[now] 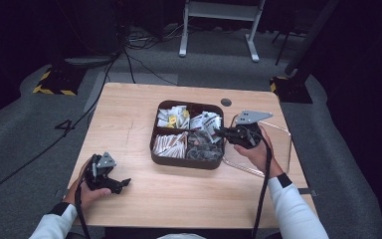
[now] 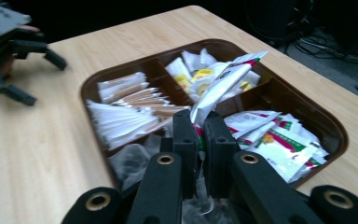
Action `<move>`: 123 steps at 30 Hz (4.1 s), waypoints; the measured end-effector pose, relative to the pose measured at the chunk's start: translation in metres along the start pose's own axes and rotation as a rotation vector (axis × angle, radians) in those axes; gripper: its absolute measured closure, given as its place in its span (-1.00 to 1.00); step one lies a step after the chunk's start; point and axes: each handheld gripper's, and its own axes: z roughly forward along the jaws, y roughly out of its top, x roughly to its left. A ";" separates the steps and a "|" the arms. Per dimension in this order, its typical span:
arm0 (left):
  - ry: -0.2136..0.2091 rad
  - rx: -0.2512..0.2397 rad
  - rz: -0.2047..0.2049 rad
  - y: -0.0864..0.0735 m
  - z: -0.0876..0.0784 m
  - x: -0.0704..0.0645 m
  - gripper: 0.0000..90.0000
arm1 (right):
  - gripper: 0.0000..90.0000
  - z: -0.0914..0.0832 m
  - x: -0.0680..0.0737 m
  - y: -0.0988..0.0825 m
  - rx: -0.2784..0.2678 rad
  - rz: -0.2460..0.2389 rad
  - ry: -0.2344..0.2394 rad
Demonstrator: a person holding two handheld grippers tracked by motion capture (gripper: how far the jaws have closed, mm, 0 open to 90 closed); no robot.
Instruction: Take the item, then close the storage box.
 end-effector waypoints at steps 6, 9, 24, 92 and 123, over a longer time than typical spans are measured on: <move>0.000 -0.002 -0.002 0.000 0.000 0.000 -0.99 | 0.91 -0.014 0.018 -0.003 -0.004 -0.027 0.042; 0.001 -0.002 0.000 0.000 0.000 0.000 -0.99 | 0.91 -0.018 0.023 -0.006 -0.003 -0.036 0.053; 0.000 0.000 0.000 0.000 0.000 0.000 -0.99 | 0.91 -0.013 0.064 -0.033 0.075 -0.079 0.171; -0.002 0.001 0.000 0.000 0.000 0.000 -0.99 | -0.10 -0.023 0.047 -0.083 0.228 -0.106 0.055; 0.001 0.002 0.004 0.001 0.000 0.000 -0.99 | -0.13 -0.047 -0.090 -0.113 0.185 0.176 -0.419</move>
